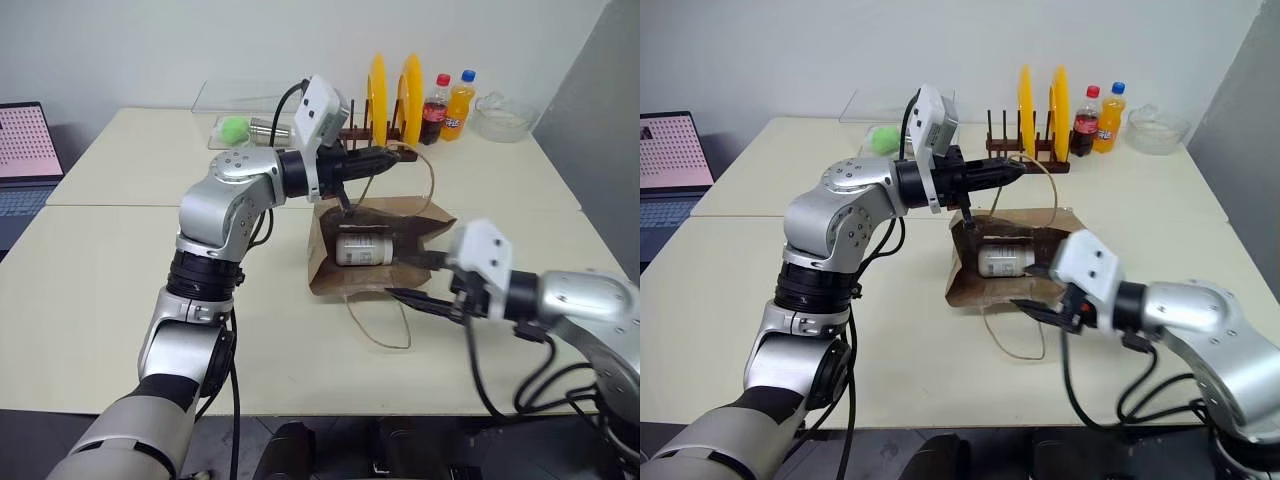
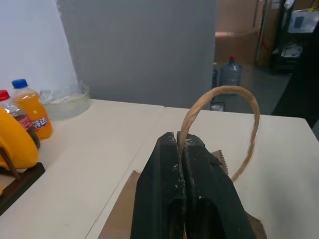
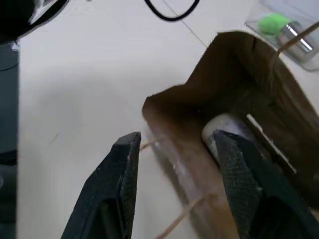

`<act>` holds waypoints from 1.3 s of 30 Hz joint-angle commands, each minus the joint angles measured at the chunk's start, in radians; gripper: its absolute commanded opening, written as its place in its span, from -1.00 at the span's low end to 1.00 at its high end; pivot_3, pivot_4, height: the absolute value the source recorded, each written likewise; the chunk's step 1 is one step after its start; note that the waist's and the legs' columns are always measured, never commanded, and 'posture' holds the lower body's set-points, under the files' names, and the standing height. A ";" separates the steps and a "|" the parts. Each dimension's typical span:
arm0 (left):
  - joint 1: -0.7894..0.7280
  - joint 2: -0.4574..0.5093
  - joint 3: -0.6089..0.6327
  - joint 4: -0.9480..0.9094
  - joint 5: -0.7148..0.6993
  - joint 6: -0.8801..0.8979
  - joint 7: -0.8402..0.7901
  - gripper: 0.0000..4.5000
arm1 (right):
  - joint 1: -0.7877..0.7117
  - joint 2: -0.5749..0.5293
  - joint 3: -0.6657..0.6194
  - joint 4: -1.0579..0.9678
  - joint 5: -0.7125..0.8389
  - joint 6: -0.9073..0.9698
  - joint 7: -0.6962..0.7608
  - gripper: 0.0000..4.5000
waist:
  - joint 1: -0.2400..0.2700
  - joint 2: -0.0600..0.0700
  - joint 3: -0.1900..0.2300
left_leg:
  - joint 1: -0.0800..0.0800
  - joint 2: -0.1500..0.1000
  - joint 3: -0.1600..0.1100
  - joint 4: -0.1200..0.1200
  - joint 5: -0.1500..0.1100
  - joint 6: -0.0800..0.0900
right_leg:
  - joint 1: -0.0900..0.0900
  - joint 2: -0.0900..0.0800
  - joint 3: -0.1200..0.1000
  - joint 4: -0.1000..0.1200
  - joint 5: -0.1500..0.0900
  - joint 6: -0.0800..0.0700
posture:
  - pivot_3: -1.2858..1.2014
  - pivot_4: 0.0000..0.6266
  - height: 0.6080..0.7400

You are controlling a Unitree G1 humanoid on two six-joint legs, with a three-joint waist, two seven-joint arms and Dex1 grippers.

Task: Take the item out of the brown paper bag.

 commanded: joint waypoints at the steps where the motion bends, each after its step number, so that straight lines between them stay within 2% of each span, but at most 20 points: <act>1: -0.027 0.003 0.017 -0.011 -0.014 -0.023 -0.002 -1.00 | -0.133 0.011 0.229 0.130 -0.160 -0.067 -0.092 0.06 | -0.002 0.000 0.000 | 0.000 0.000 0.001 0.000 0.000 0.000 | -0.001 0.000 0.001 0.001 0.000 0.000 | 0.03 -0.52 1.00; 3: -0.028 0.004 0.018 -0.009 -0.012 -0.026 -0.001 -1.00 | -0.185 0.004 0.320 0.196 -0.223 -0.112 -0.092 0.06 | -0.002 0.000 0.000 | -0.002 0.000 0.002 0.000 0.000 0.000 | -0.003 0.000 0.002 0.001 0.000 0.000 | 0.03 -0.52 1.00; 6: -0.023 0.005 0.020 -0.014 -0.011 -0.028 0.005 -1.00 | -0.262 0.016 0.443 0.322 -0.338 -0.202 -0.098 0.33 | 0.000 0.000 0.000 | -0.003 0.000 0.002 0.000 0.002 -0.004 | -0.004 0.000 0.002 0.001 0.002 -0.004 | 0.03 -0.52 1.00; 10: -0.016 0.006 0.020 -0.023 -0.012 -0.028 0.009 -1.00 | -0.323 0.013 0.545 0.426 -0.473 -0.276 -0.099 0.97 | 0.000 0.000 0.000 | -0.005 0.000 0.003 0.001 0.002 -0.004 | -0.006 0.000 0.003 0.001 0.003 -0.005 | 0.03 -0.52 1.00; 11: -0.015 0.007 0.020 -0.023 -0.011 -0.029 0.009 -1.00 | -0.332 0.013 0.561 0.446 -0.499 -0.295 -0.094 0.99 | 0.000 0.000 0.000 | -0.005 0.000 0.004 0.001 0.002 -0.004 | -0.007 0.000 0.003 0.001 0.003 -0.005 | 0.03 -0.52 1.00; 24: -0.019 0.002 0.015 -0.004 -0.005 -0.056 0.018 -1.00 | -0.434 0.060 0.714 0.713 -0.790 -0.457 0.006 0.99 | -0.002 0.000 0.000 | -0.006 0.000 0.004 0.001 0.002 -0.004 | -0.008 0.000 0.004 0.003 0.004 -0.006 | 0.03 -0.52 1.00; 32: -0.010 0.005 0.015 -0.008 -0.003 -0.063 0.028 -1.00 | -0.445 0.128 0.714 0.869 -0.879 -0.537 0.045 0.99 | -0.003 0.000 0.000 | -0.005 0.000 0.005 0.001 0.003 -0.004 | -0.008 0.000 0.004 0.004 0.004 -0.006 | 0.03 -0.52 1.00; 35: -0.003 0.009 0.014 -0.008 0.002 -0.067 0.030 -1.00 | -0.432 0.135 0.695 0.871 -0.888 -0.561 0.064 0.72 | -0.004 0.000 0.000 | -0.005 0.000 0.005 0.002 0.003 -0.004 | -0.008 0.000 0.004 0.005 0.004 -0.006 | 0.03 -0.52 1.00; 37: 0.002 0.015 0.013 -0.006 0.008 -0.071 0.030 -1.00 | -0.423 0.130 0.677 0.845 -0.884 -0.580 0.080 0.40 | -0.005 0.000 0.000 | -0.005 0.000 0.005 0.002 0.003 -0.004 | -0.008 0.000 0.005 0.006 0.004 -0.006 | 0.03 -0.52 1.00; 39: 0.005 0.021 0.011 -0.001 0.016 -0.076 0.031 -1.00 | -0.417 0.127 0.649 0.816 -0.875 -0.599 0.094 0.34 | -0.005 0.000 0.000 | -0.005 0.000 0.005 0.002 0.002 -0.004 | -0.009 0.000 0.005 0.007 0.004 -0.006 | 0.03 -0.52 1.00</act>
